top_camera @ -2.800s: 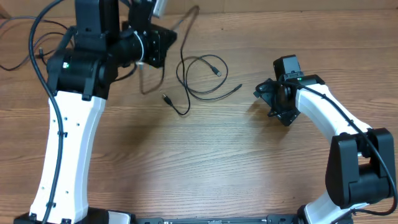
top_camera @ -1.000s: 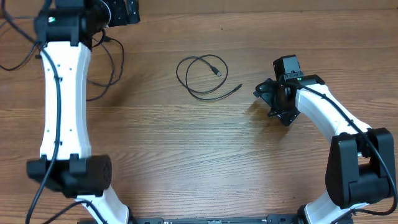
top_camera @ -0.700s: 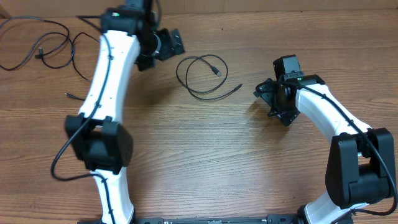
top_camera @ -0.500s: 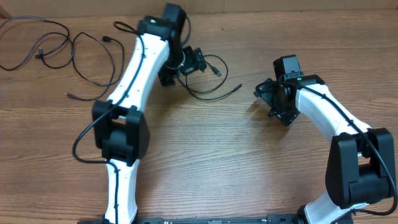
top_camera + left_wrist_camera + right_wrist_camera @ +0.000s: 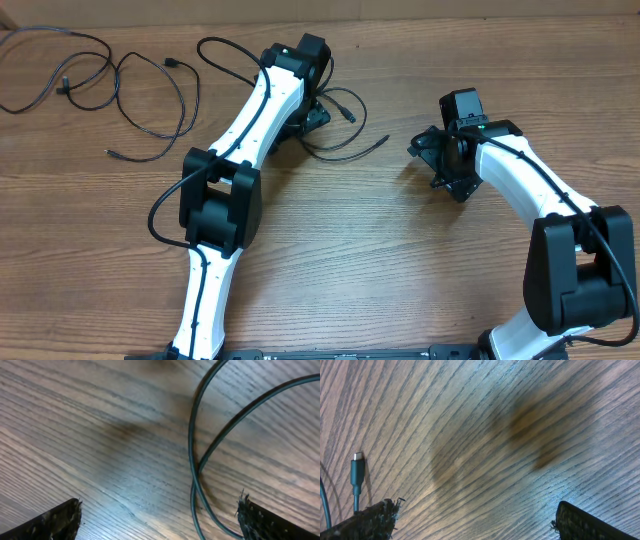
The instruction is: Untangle cables
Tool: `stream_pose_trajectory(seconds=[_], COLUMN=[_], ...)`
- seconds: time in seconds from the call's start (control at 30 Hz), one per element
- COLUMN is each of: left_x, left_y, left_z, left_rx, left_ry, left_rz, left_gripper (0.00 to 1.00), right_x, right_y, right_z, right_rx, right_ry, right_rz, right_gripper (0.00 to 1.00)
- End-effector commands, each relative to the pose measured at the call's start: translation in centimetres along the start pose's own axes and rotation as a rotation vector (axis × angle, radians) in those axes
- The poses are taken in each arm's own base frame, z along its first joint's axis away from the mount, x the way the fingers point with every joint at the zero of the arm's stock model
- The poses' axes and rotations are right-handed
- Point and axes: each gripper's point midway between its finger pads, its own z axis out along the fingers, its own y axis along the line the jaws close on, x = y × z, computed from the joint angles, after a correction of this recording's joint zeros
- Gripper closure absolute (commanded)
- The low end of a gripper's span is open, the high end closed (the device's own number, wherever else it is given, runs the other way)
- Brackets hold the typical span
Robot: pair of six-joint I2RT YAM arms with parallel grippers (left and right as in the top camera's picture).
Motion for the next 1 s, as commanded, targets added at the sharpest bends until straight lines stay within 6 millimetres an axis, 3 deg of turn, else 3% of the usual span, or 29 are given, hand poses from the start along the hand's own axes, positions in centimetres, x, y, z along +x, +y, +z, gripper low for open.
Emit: stream_pose_trajectory(seconds=[0.0, 0.4, 0.47, 0.5, 0.53, 0.67, 0.73, 0.8, 0.9, 0.97], left_x=[0.1, -0.2, 1.8, 2.7, 4.1, 5.2, 4.2, 5.0, 3.8, 2.8], left_y=[-1.7, -1.9, -0.3, 0.3, 0.2, -2.5, -4.0, -3.4, -6.2, -7.7], left_z=[0.0, 0.1, 0.4, 0.3, 0.1, -0.3, -0.3, -0.3, -0.6, -0.9], left_rx=[0.063, 0.069, -0.001, -0.027, -0.012, 0.118, 0.183, 0.161, 0.264, 0.331], left_ry=[0.007, -0.012, 0.06, 0.098, 0.172, 0.258, 0.217, 0.24, 0.19, 0.144], left_rz=[-0.023, -0.023, 0.001, 0.006, 0.007, -0.032, -0.01, 0.057, -0.021, 0.025], left_gripper=[0.0, 0.0, 0.07, 0.0, 0.0, 0.01, 0.0, 0.0, 0.0, 0.0], right_x=[-0.2, -0.2, -0.2, -0.2, -0.2, -0.2, -0.2, -0.2, -0.2, -0.2], right_y=[0.2, 0.2, 0.2, 0.2, 0.3, 0.2, 0.2, 0.3, 0.2, 0.2], right_z=[-0.1, -0.1, -0.1, -0.1, -0.1, -0.1, -0.2, -0.1, -0.1, -0.1], right_rx=[-0.008, -0.008, -0.008, -0.008, -0.008, -0.008, -0.008, -0.008, -0.008, -0.008], right_ry=[-0.004, -0.004, -0.004, -0.004, -0.004, -0.004, -0.004, -0.004, -0.004, -0.004], right_rz=[-0.003, -0.003, -0.003, -0.003, -0.003, -0.003, -0.003, -0.003, -0.003, -0.003], right_gripper=[0.0, 0.0, 0.0, 0.0, 0.0, 0.0, 0.0, 0.0, 0.0, 0.0])
